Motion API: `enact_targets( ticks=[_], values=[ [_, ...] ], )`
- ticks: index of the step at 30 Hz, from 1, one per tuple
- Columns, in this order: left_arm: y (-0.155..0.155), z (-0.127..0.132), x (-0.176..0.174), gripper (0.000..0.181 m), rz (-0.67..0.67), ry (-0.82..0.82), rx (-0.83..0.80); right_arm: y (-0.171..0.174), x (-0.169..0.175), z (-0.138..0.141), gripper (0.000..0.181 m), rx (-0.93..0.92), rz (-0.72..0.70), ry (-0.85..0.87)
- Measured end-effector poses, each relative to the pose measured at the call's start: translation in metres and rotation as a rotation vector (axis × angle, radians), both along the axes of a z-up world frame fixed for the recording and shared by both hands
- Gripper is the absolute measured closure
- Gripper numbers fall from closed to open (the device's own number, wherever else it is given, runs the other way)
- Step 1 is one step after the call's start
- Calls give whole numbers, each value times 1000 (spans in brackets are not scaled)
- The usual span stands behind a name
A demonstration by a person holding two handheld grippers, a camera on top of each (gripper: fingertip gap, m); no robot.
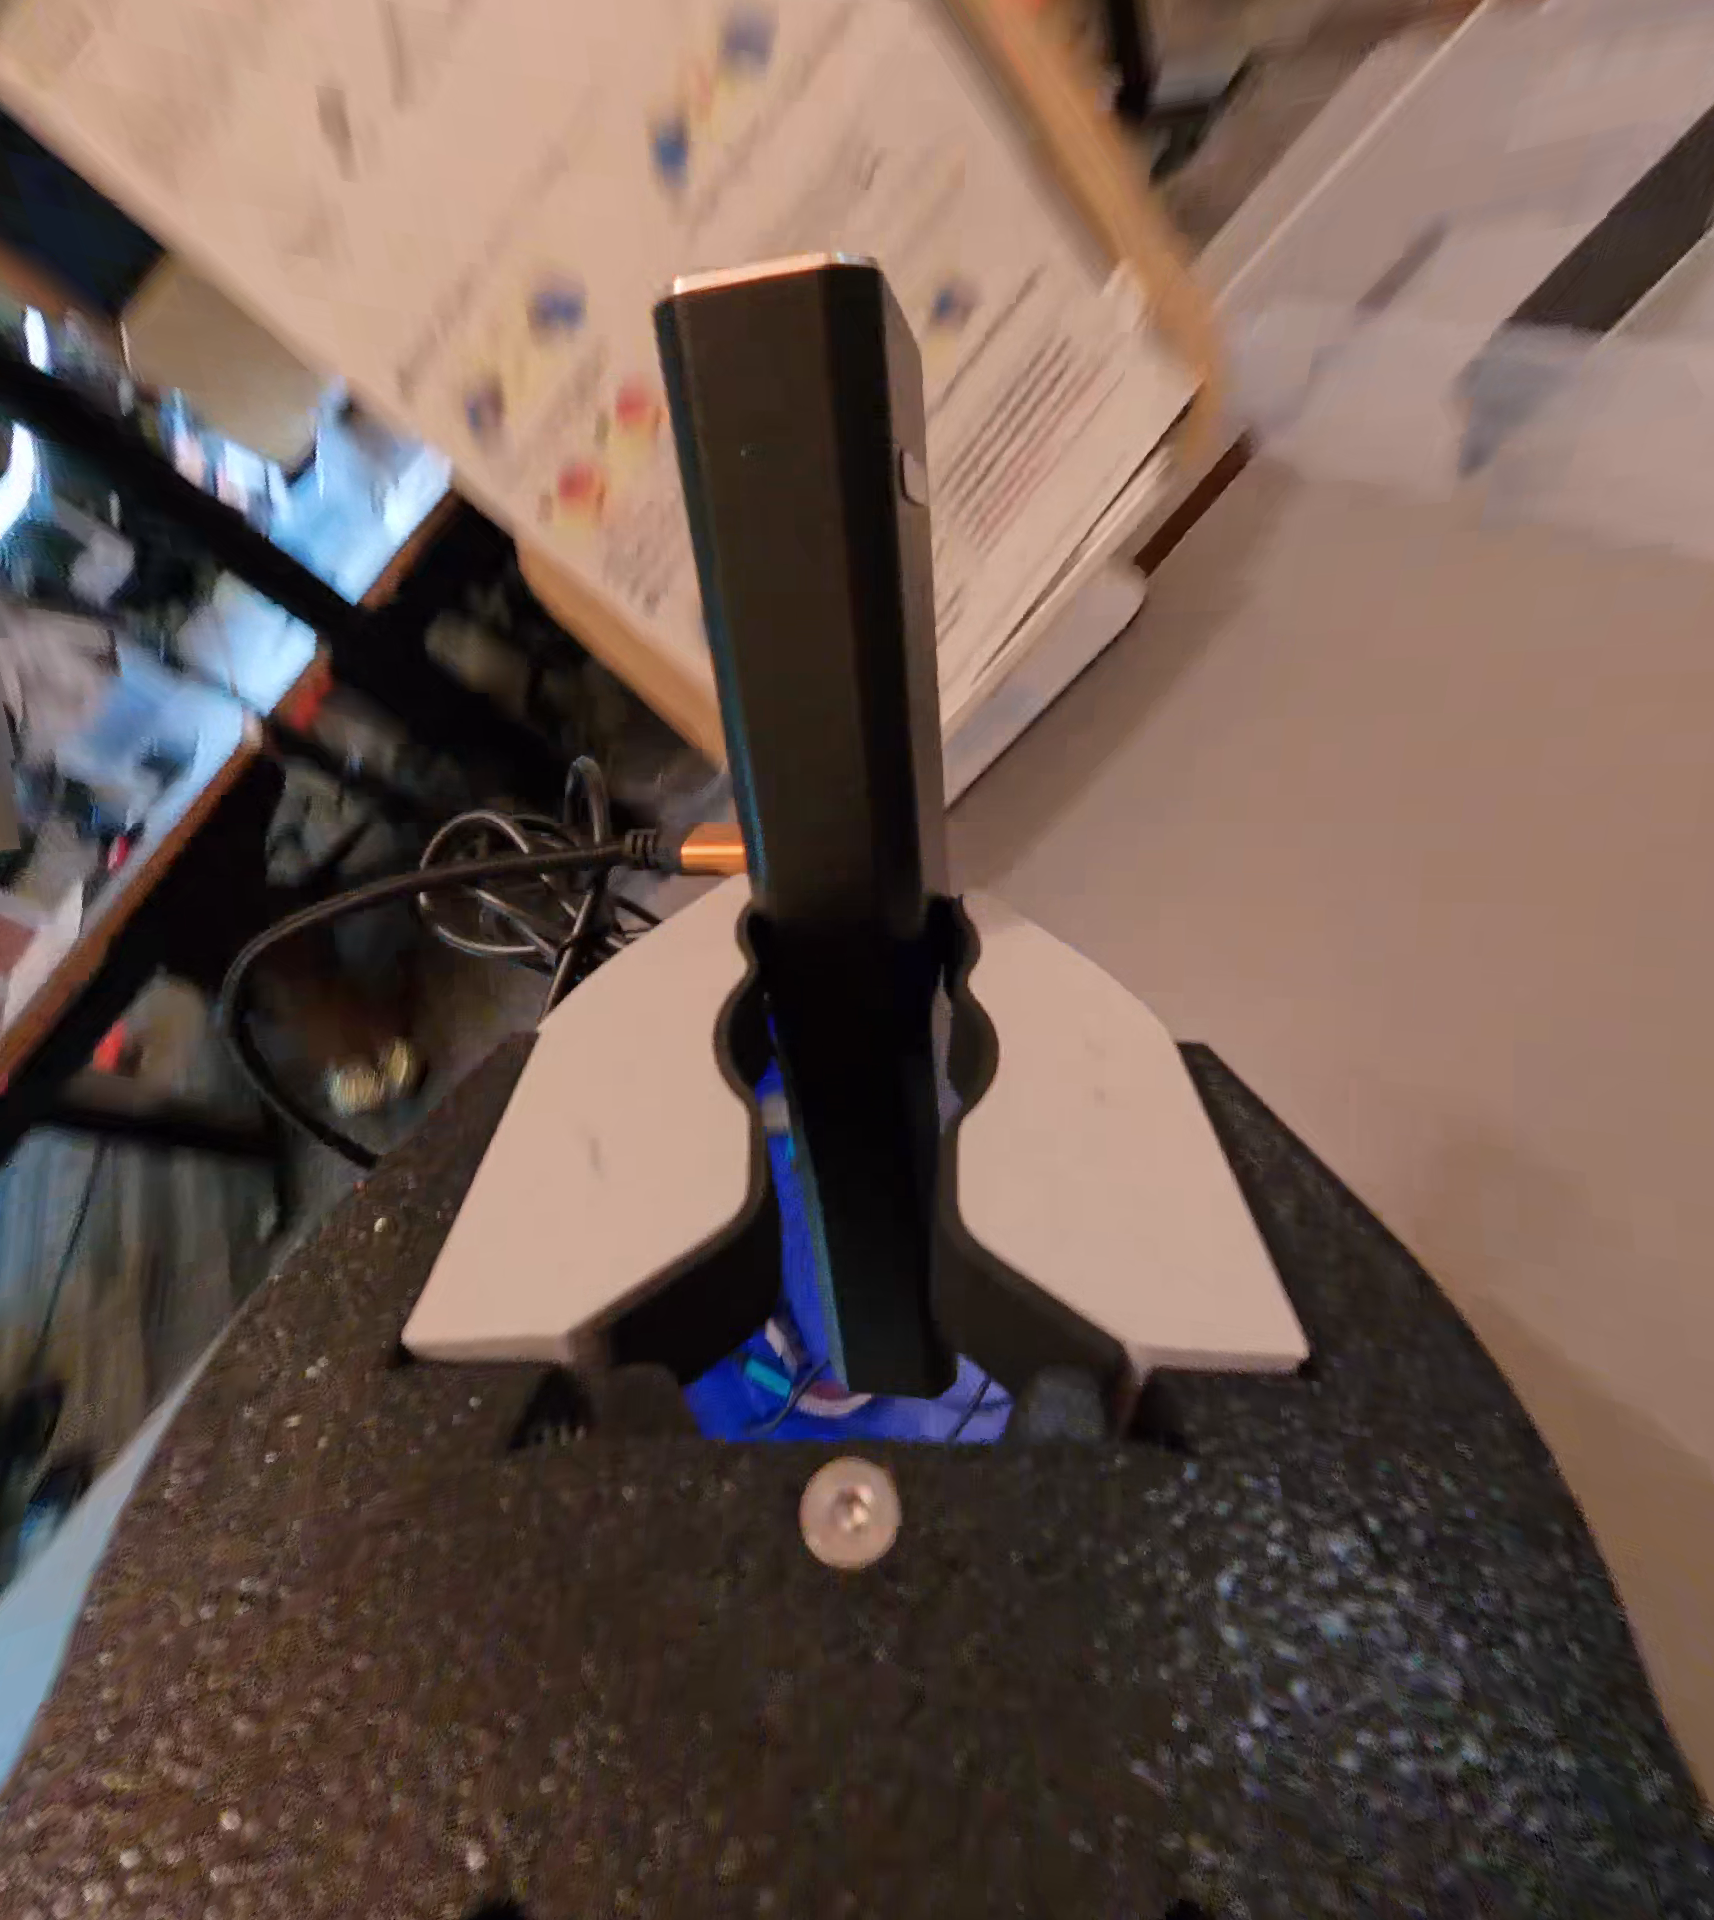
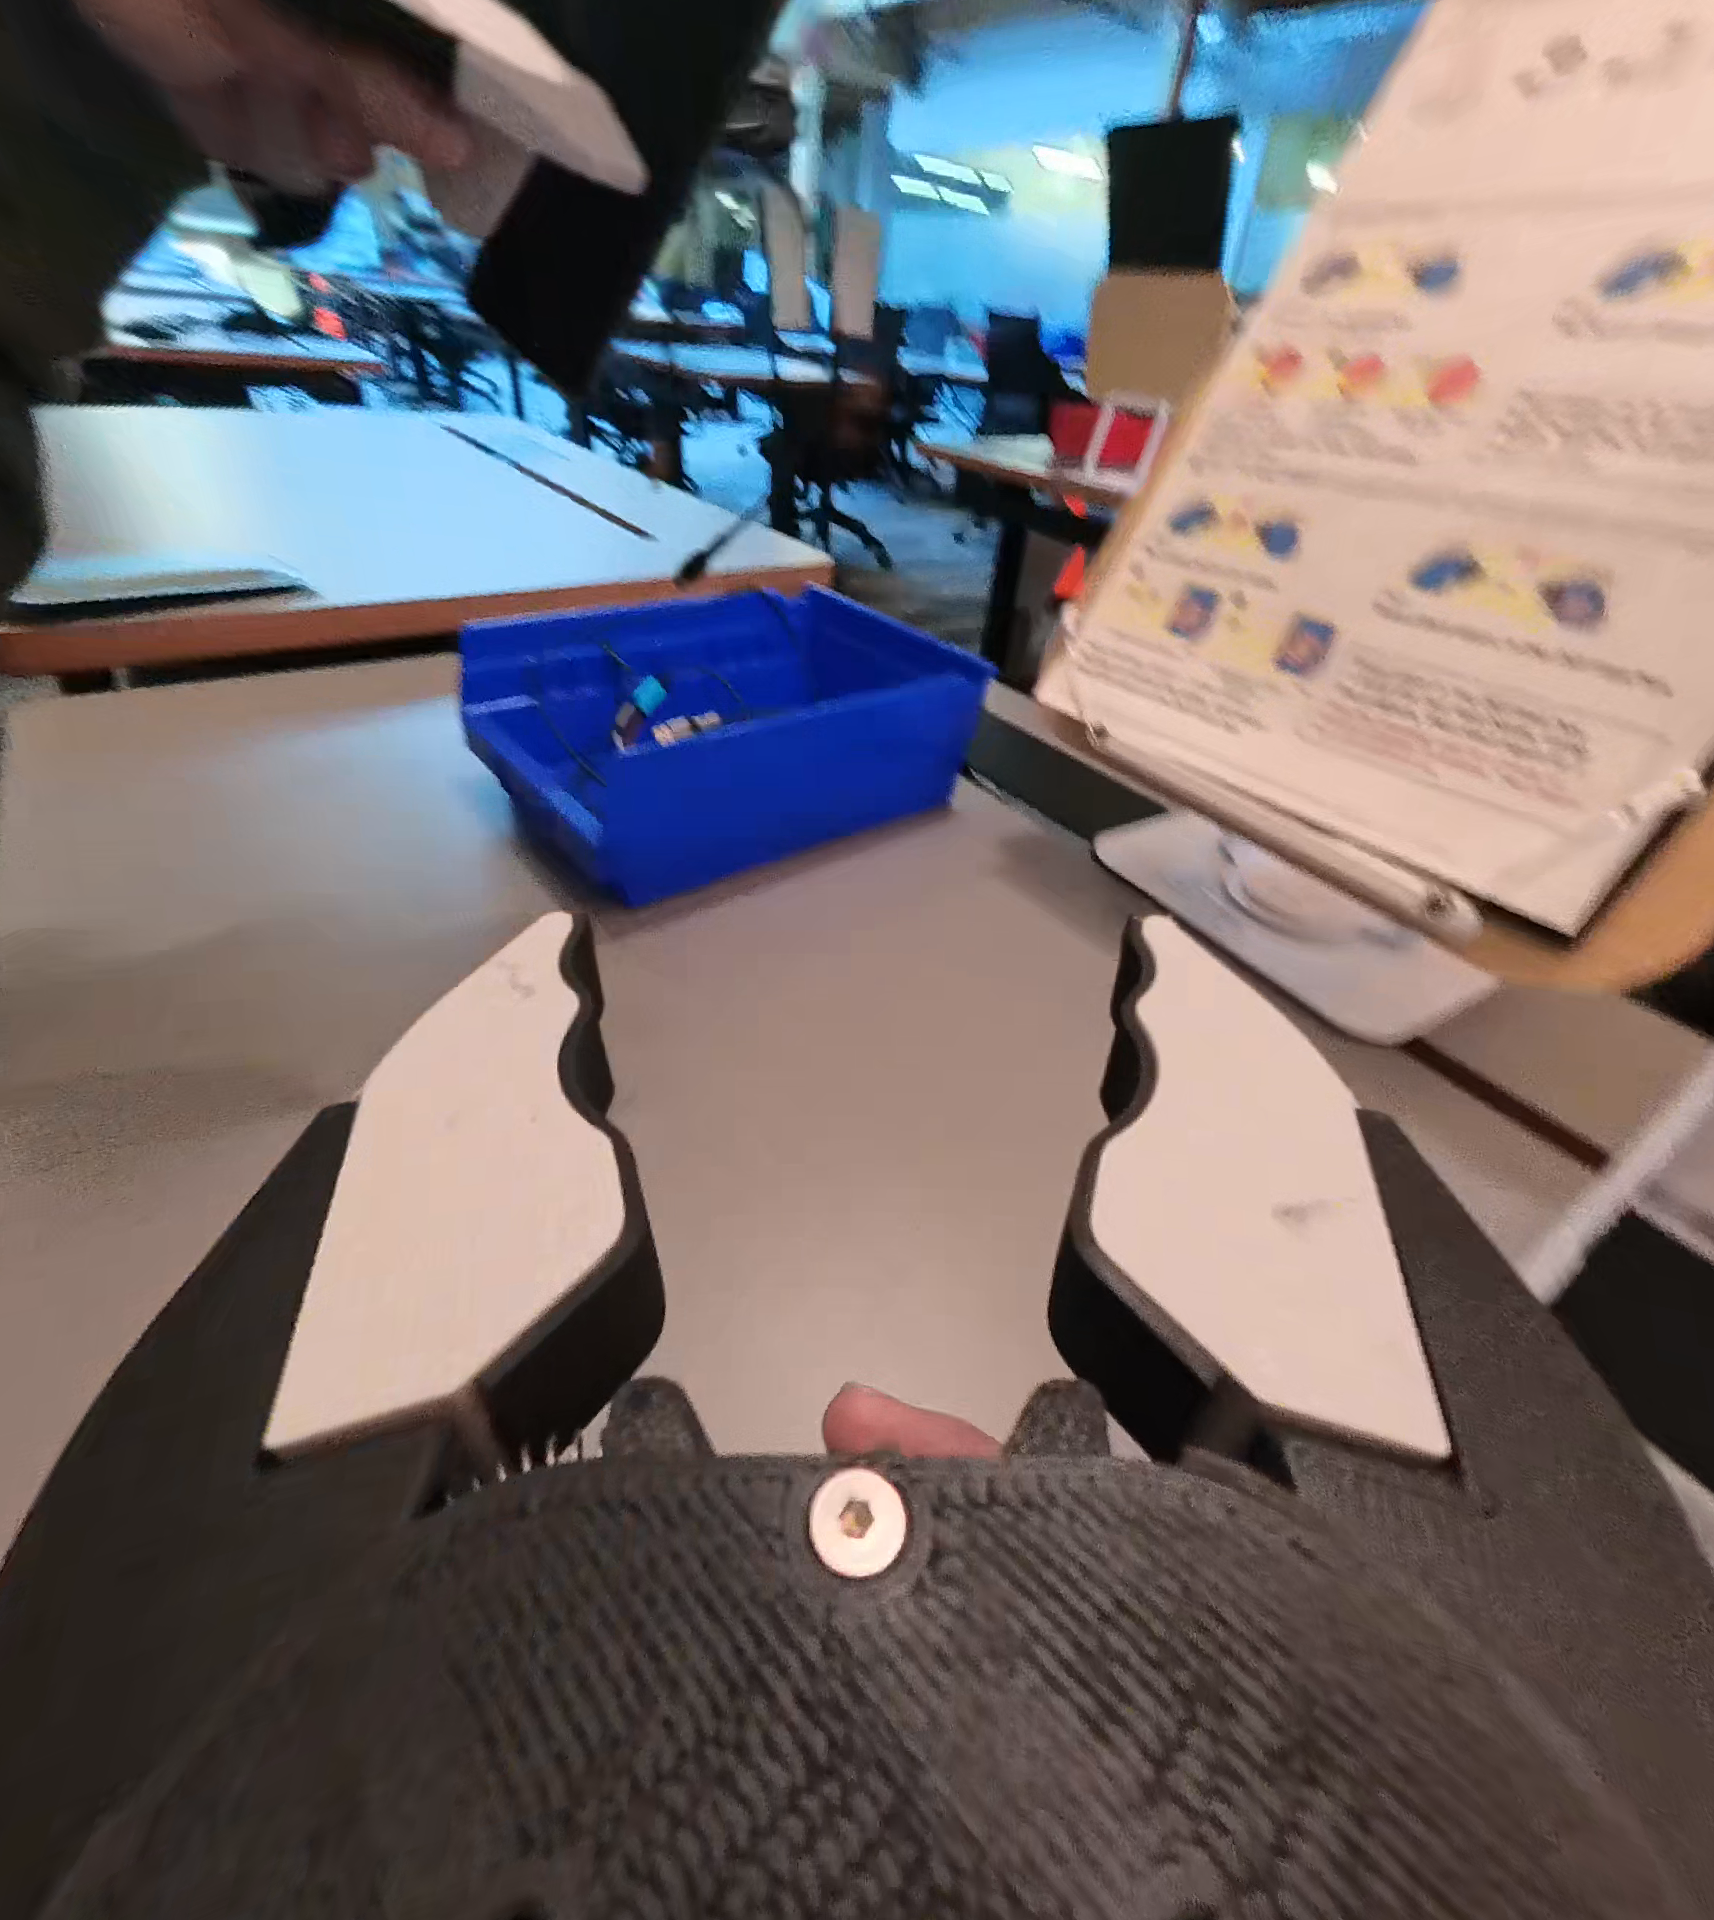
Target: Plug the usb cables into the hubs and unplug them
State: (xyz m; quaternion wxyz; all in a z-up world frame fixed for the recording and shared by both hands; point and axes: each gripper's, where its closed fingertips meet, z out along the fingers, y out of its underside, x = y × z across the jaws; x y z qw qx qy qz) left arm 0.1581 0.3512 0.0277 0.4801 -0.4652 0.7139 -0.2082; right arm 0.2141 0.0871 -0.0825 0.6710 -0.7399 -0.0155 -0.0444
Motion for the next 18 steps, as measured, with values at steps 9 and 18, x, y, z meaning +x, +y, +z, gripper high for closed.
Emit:
enact_targets(
  ticks=[9, 18],
  values=[
    [-174, 17, -42, 152, -683, -26, -432, -15, -70, 107, 88, 353, 248, -281],
    [-272, -88, -76, 152, -1305, 179, -754, -28, -122, 83, 102, 248, 908, -278]
  ],
)
